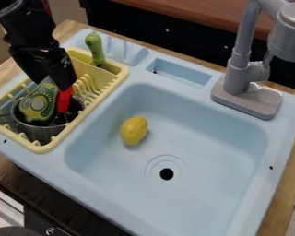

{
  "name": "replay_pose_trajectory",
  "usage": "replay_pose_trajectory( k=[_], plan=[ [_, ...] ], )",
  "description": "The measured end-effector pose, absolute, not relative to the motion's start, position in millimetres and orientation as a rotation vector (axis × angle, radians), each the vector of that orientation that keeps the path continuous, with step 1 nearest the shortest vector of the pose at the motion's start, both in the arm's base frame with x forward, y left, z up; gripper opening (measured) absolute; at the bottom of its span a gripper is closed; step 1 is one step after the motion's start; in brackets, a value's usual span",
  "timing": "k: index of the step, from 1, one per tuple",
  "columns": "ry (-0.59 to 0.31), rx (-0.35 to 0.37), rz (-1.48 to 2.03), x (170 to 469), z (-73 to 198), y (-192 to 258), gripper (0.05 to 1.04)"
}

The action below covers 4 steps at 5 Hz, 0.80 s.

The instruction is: Take the green object and move it into the pan

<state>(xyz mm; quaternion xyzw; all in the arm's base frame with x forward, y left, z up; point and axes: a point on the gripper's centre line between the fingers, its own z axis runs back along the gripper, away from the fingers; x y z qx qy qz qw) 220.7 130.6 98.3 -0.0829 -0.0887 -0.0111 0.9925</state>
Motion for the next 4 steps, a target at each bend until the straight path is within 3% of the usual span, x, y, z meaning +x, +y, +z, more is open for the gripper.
replay_pose_trajectory(
  k=[2, 4],
  plan=[
    [-0.162, -0.163, -0.011, 211.9, 111.5, 99.3, 1.0],
    [-0.18, -0.097, 0.057, 222.5, 91.0, 51.8, 1.0]
  ],
)
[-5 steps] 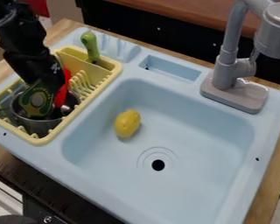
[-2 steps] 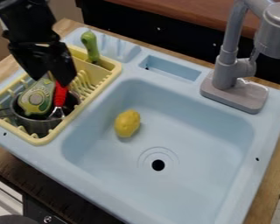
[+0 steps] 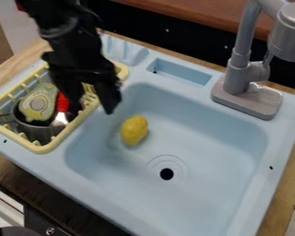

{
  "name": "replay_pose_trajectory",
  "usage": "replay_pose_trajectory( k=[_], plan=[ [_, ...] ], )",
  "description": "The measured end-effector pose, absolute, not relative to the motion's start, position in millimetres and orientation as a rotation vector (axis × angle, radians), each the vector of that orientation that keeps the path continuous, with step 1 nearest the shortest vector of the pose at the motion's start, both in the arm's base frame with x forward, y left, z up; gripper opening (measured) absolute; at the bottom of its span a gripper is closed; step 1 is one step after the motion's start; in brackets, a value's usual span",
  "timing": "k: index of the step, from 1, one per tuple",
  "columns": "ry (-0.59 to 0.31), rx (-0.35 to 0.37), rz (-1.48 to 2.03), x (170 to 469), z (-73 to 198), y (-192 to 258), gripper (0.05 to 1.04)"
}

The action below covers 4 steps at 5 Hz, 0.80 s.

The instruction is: Take the green object and move it into the pan

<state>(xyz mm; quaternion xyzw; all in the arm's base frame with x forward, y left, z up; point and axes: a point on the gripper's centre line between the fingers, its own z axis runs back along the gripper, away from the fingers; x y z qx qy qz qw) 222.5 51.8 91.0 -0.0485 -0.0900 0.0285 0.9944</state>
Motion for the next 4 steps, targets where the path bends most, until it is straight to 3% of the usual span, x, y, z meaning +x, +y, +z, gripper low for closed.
replay_pose_trajectory(
  k=[2, 4],
  plan=[
    [-0.206, -0.111, 0.082, 234.2, 87.1, 19.8, 1.0],
    [-0.195, -0.074, 0.111, 243.8, 76.0, -0.4, 1.0]
  ],
)
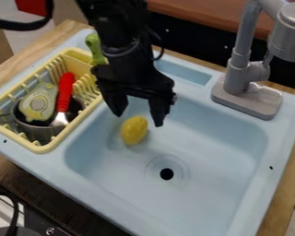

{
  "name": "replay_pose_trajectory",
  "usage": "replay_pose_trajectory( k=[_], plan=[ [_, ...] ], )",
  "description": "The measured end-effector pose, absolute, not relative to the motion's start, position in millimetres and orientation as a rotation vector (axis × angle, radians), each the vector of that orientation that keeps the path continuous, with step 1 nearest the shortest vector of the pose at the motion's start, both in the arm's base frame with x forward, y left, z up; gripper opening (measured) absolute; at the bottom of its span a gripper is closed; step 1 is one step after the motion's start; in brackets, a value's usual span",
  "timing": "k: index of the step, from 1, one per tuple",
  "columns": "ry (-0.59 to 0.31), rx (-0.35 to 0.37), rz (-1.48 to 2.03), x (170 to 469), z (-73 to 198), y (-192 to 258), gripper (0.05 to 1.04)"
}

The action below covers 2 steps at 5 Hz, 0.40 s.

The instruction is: Take the green object and move it into the pan

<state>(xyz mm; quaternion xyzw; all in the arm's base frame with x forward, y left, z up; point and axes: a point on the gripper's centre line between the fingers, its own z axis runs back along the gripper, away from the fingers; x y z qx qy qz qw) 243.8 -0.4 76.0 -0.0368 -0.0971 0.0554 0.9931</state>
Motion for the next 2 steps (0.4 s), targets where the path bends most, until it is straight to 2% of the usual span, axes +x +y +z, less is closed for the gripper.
replay_pose_trajectory(
  k=[2],
  plan=[
    [-0.238, -0.043, 0.257, 296.4, 97.1, 0.5, 1.0]
  ],
)
